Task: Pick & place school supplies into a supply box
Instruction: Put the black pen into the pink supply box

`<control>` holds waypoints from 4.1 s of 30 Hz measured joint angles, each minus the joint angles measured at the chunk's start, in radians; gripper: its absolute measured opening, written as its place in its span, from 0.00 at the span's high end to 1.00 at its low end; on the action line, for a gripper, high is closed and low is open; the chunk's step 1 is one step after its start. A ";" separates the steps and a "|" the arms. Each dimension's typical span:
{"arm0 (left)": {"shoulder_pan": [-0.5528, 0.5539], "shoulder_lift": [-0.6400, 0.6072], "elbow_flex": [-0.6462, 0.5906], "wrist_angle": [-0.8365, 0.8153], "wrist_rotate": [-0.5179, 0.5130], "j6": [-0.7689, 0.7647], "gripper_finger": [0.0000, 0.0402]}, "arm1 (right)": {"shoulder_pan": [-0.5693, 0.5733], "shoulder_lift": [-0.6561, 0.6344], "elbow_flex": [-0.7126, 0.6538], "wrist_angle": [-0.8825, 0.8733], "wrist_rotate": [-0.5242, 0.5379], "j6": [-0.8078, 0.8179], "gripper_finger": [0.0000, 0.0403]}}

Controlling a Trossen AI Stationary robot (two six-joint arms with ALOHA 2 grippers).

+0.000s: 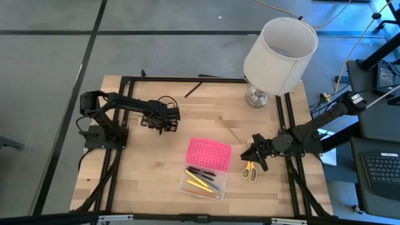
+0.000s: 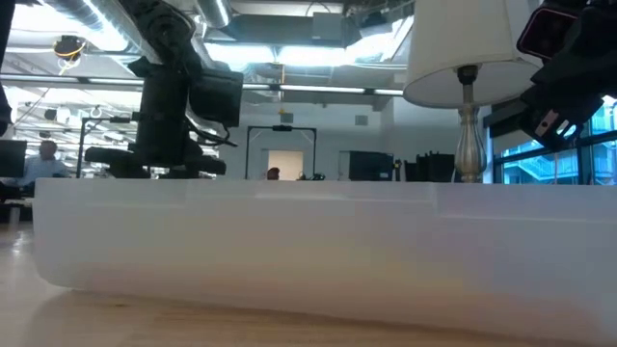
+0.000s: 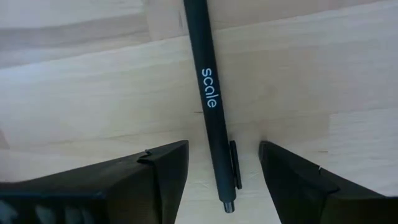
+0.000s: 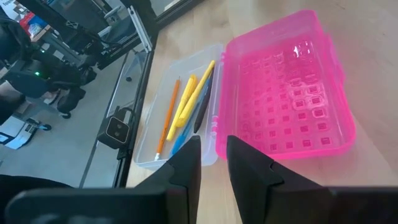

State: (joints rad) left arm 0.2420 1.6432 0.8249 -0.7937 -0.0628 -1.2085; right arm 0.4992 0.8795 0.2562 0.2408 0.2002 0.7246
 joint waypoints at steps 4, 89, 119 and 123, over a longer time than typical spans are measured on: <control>0.000 0.000 0.000 0.001 0.000 -0.009 0.52 | 0.000 0.000 0.000 0.000 0.000 0.000 0.79; -0.264 -0.075 0.424 0.009 0.118 0.565 0.89 | 0.000 0.000 0.000 0.000 -0.001 0.002 0.79; -0.632 0.364 0.900 -0.255 0.028 0.874 0.89 | 0.000 0.000 0.000 -0.015 -0.033 0.003 0.79; -0.633 0.429 0.917 -0.253 0.028 0.980 0.89 | 0.000 0.000 0.000 -0.021 -0.046 0.006 0.79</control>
State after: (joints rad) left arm -0.3912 2.0722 1.7419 -1.0471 -0.0350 -0.2289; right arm 0.4995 0.8797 0.2558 0.2195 0.1547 0.7303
